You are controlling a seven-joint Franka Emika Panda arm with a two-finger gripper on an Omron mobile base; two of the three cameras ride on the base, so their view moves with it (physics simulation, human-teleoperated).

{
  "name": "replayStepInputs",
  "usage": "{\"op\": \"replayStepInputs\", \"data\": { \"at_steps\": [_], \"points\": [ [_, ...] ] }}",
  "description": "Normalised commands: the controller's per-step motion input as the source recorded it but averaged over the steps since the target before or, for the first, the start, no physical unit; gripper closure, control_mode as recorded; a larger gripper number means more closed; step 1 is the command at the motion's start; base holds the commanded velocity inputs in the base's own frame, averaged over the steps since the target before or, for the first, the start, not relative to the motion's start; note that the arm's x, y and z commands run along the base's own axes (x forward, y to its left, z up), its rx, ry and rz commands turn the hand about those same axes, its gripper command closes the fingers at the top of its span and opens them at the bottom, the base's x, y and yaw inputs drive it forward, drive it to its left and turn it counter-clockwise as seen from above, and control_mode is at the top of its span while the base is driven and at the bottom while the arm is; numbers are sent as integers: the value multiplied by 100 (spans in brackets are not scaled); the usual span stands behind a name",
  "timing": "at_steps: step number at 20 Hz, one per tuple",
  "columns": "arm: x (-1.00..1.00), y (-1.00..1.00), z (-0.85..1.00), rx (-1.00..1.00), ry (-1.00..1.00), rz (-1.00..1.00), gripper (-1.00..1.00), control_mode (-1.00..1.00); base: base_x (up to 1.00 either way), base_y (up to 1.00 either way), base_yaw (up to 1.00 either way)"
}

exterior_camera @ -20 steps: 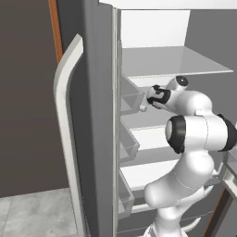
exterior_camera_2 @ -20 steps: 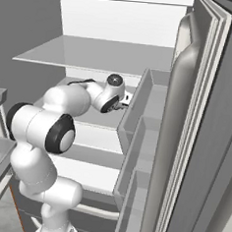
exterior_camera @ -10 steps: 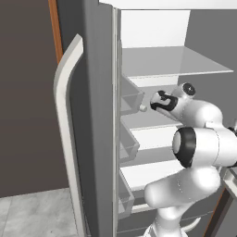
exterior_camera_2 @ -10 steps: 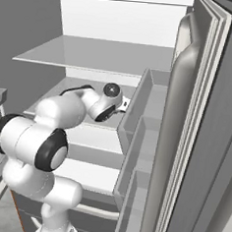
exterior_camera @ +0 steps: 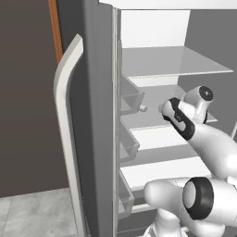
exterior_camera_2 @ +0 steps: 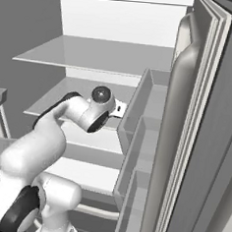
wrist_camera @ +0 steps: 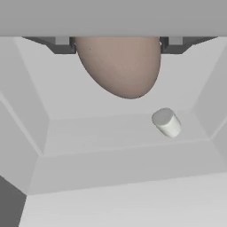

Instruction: Pick the egg and butter from the fridge and place them by the bowl for mixing.

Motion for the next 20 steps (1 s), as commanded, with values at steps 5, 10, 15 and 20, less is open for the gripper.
{"op": "replayStepInputs", "data": {
  "at_steps": [5, 10, 15, 20],
  "points": [
    [-100, 10, 40, 0, 6, 0, 100, -100, 0, 0, 0],
    [-100, 29, 24, 0, 19, 0, 100, -100, 0, 0, 0],
    [-37, 40, 0, 0, 22, 0, 100, -100, 0, 0, 0],
    [-3, 12, 16, 0, 9, 0, 100, -100, 0, 0, 0]
  ]
}}
